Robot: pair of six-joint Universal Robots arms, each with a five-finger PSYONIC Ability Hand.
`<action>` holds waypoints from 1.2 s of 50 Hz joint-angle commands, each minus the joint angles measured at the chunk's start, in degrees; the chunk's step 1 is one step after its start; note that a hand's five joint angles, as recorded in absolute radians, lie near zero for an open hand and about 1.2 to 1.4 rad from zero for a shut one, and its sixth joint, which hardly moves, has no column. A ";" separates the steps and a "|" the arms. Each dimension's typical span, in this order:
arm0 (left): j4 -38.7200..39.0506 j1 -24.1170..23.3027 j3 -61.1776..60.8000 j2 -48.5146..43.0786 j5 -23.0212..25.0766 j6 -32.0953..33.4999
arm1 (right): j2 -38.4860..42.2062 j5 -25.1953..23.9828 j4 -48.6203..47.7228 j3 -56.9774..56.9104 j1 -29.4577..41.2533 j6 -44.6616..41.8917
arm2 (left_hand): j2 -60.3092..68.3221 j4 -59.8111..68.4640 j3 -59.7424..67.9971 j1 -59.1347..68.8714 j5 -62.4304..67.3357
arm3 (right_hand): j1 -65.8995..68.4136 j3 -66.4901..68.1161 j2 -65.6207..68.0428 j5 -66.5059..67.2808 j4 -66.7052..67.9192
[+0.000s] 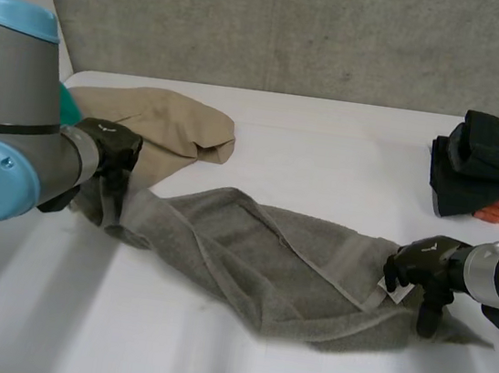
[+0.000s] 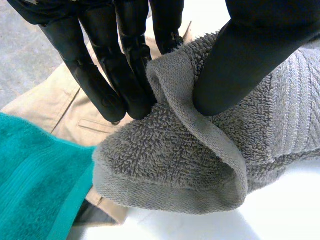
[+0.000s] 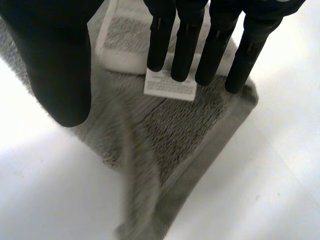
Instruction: Fold the laundry.
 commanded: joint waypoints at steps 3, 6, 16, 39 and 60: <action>2.71 1.26 -4.35 2.37 0.56 2.09 | 1.68 2.50 0.58 -0.07 1.13 -4.51 | 11.62 11.37 11.91 17.06 13.68 | 9.86 10.05 10.03 11.10 10.09; 3.23 1.08 -4.79 1.93 1.00 2.79 | 2.65 3.82 -0.47 -0.68 1.57 -5.03 | 11.62 11.37 11.91 17.06 13.68 | 48.91 49.09 49.08 50.14 49.13; 10.16 -0.33 9.34 0.08 4.25 2.98 | -0.15 6.99 -22.86 -15.61 2.45 8.38 | 11.62 11.37 11.91 17.06 13.68 | 49.13 49.31 49.30 50.37 49.36; 29.69 0.64 0.76 2.02 3.99 -4.77 | -8.69 1.90 -32.21 -8.70 1.30 23.88 | 11.62 11.37 11.91 17.06 13.68 | 49.13 49.31 49.30 50.37 49.36; 24.34 -1.11 -17.10 3.06 0.30 9.39 | -2.44 0.66 -32.64 12.59 -0.19 12.89 | -47.19 -47.44 -46.89 -41.75 -45.13 | 49.13 49.31 49.30 50.37 49.36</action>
